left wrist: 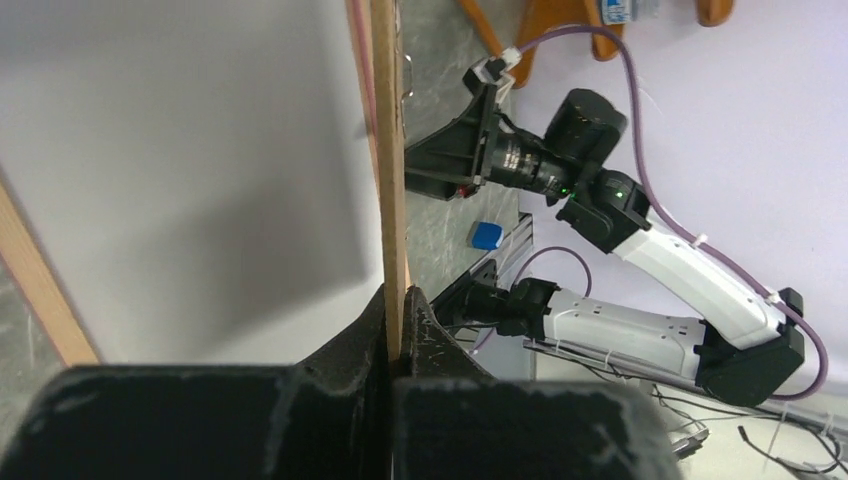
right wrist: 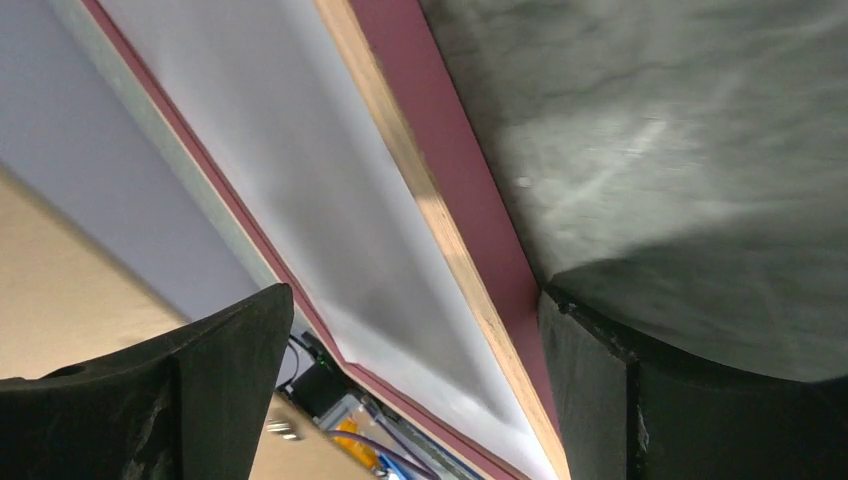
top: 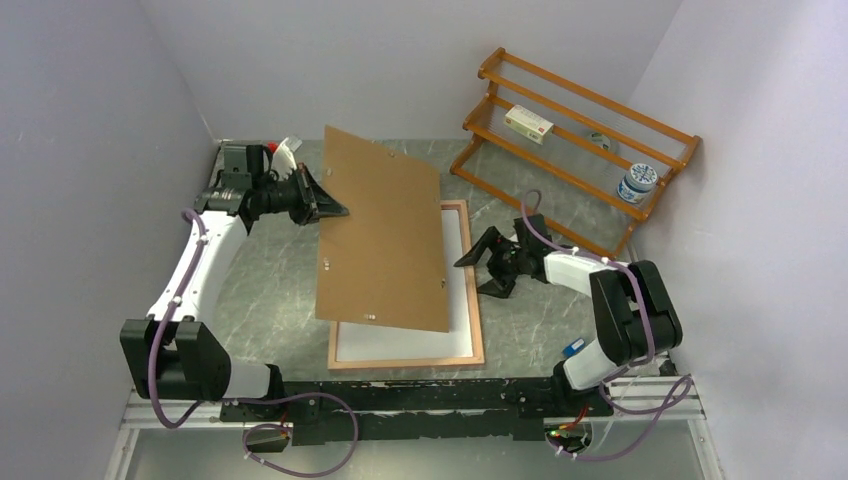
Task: Put the photo into the frame
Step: Move the photo frame to the center of the board, then place the photo frame item in the photo frame.
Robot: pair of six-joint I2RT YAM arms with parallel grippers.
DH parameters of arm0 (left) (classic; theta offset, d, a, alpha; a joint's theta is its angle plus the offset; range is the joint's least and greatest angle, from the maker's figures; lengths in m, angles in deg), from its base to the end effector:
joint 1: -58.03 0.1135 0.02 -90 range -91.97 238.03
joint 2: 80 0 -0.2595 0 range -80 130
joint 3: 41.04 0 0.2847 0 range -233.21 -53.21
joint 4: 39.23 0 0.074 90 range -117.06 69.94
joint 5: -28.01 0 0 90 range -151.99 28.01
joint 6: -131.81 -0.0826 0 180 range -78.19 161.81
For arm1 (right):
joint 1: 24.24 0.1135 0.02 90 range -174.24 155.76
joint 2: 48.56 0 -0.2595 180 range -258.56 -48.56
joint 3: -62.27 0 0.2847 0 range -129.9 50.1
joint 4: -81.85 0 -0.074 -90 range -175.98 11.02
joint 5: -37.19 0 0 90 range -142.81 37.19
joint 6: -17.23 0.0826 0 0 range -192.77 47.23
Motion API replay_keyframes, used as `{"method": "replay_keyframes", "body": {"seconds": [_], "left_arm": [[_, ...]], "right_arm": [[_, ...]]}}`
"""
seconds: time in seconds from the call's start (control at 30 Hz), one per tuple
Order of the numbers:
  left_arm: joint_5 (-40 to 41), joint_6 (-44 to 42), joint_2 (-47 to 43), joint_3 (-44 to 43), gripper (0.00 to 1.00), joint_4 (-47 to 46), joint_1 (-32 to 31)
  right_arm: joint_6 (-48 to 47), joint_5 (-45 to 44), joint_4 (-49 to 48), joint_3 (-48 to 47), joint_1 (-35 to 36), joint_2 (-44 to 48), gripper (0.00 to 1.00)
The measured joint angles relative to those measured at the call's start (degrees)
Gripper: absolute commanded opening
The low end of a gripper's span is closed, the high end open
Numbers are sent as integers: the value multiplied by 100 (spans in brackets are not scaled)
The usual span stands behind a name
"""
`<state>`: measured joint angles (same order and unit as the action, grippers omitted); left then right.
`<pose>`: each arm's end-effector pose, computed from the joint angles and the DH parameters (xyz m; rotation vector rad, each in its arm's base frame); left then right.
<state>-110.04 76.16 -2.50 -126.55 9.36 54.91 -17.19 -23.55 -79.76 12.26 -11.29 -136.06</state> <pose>0.3400 -0.0801 0.3225 -0.1624 2.3091 -1.2924 0.2994 0.1103 0.0786 0.7905 2.6290 1.0632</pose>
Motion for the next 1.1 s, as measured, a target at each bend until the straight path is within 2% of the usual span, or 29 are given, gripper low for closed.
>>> {"method": "replay_keyframes", "body": {"seconds": [0.2,0.47,0.8,1.1], "left_arm": [[-39,85,-17,870,2,-96,94],[-289,299,-236,1829,2,-715,94],[-494,562,-232,2052,3,-1543,94],[-603,691,319,2065,3,-1958,55]], "right_arm": [[295,-94,-212,-87,284,-2,95],[275,-885,170,-87,9,1014,95],[264,-1078,382,39,9,1115,93],[245,-1108,509,118,9,1285,92]]}}
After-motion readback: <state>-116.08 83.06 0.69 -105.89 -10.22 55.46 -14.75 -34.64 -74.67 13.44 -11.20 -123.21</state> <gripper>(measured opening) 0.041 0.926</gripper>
